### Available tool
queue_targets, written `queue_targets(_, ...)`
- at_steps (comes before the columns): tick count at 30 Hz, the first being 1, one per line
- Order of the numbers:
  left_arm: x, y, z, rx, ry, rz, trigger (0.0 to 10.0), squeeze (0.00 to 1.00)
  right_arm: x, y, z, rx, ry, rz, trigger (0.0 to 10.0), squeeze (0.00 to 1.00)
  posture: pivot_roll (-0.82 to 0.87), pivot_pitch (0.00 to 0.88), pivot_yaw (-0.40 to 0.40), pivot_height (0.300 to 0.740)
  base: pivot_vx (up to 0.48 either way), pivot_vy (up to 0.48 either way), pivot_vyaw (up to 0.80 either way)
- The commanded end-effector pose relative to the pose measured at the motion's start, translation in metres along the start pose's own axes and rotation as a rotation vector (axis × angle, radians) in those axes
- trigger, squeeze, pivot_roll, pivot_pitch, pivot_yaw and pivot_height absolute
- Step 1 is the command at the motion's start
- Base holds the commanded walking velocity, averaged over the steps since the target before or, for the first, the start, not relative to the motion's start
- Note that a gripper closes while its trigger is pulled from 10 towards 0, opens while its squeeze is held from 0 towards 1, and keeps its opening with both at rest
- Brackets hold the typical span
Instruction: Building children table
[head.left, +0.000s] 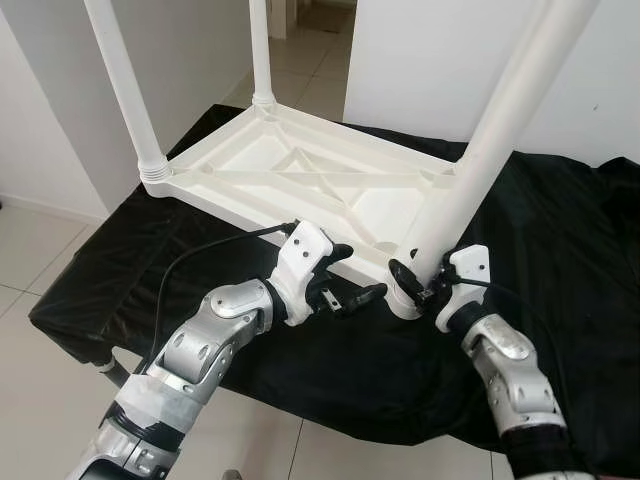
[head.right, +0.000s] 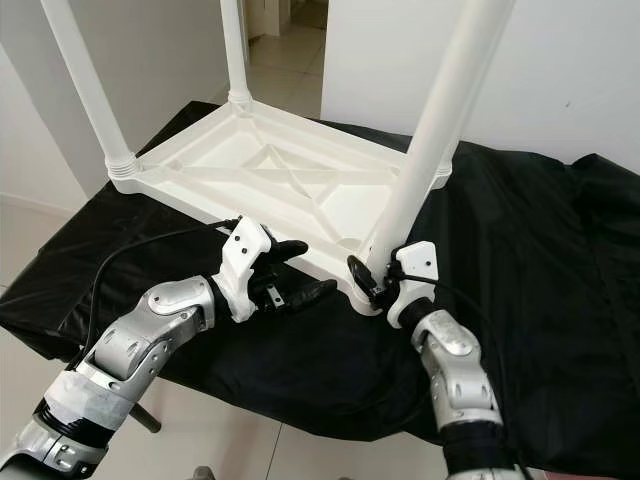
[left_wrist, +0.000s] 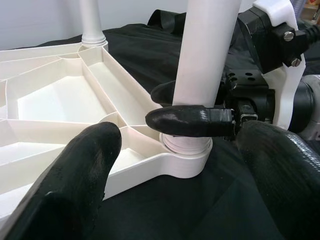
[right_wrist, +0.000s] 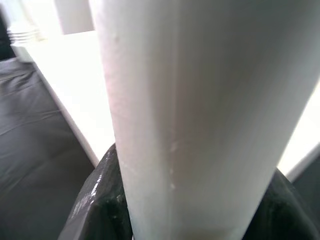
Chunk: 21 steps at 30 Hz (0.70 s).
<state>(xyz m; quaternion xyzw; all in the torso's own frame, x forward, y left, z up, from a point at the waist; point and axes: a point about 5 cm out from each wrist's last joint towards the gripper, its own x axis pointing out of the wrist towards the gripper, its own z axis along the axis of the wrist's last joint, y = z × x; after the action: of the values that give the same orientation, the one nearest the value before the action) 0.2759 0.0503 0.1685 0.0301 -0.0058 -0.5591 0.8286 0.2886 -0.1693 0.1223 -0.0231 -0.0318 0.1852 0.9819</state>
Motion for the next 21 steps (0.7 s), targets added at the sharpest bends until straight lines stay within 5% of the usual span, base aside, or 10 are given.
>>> queue_targets(1, 0.001, -0.005, 0.000, -0.006, 0.004, -0.077, 10.0, 0.00, -0.002, -0.001, 0.000, -0.018, 0.002, -0.047, 10.0, 0.00, -0.08, 0.000, -0.020, 0.740, 0.000, 0.000, 0.00)
queue_targets(11, 0.005, -0.011, 0.001, -0.012, -0.005, -0.098, 10.0, 0.00, -0.006, 0.010, -0.003, 0.034, 0.031, -0.413, 10.0, 0.00, -0.09, 0.000, -0.024, 0.740, 0.000, 0.000, 0.00)
queue_targets(13, 0.006, -0.009, 0.001, -0.018, -0.009, -0.088, 10.0, 0.00, 0.004, 0.021, -0.004, 0.117, 0.035, -0.534, 10.0, 0.00, -0.08, 0.000, -0.031, 0.740, 0.000, 0.000, 0.00)
queue_targets(21, 0.006, -0.012, 0.002, -0.025, -0.021, -0.074, 10.0, 0.00, 0.012, 0.034, 0.011, 0.157, -0.050, -0.494, 10.0, 0.00, -0.07, 0.000, -0.038, 0.740, 0.000, 0.000, 0.00)
